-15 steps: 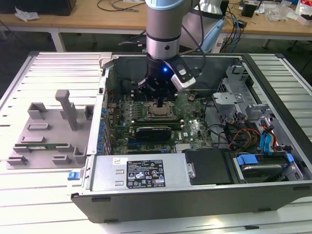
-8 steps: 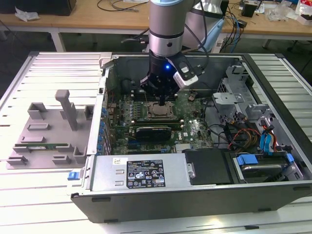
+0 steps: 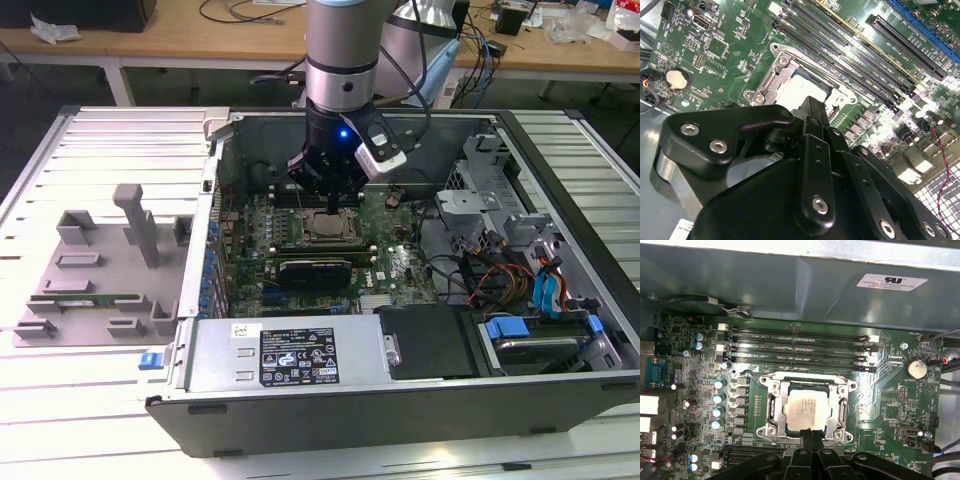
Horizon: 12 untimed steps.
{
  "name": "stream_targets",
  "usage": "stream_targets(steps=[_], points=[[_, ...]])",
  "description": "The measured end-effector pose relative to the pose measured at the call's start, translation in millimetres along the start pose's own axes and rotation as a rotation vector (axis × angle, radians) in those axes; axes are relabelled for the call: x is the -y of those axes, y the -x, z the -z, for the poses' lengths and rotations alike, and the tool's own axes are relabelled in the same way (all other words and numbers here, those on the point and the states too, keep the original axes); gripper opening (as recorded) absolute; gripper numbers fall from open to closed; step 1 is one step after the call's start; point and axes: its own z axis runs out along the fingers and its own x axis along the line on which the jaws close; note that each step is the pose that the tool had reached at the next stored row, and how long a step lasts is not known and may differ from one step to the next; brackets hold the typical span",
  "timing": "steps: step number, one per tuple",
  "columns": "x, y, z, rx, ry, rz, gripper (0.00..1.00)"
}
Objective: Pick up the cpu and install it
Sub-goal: 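Install the first cpu locking lever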
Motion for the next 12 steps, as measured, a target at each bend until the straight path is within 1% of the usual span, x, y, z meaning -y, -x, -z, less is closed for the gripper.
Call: stream_targets(steps=[7,11,12], points=[[0.0,0.0,0.0,0.0,-0.0001,-0.002,0.11],[0.0,0.1,4.8,0.0001,0.0,-0.002,0.11],[0.0,0.2,4.8,0.0002,0.0001,-0.002,0.11]])
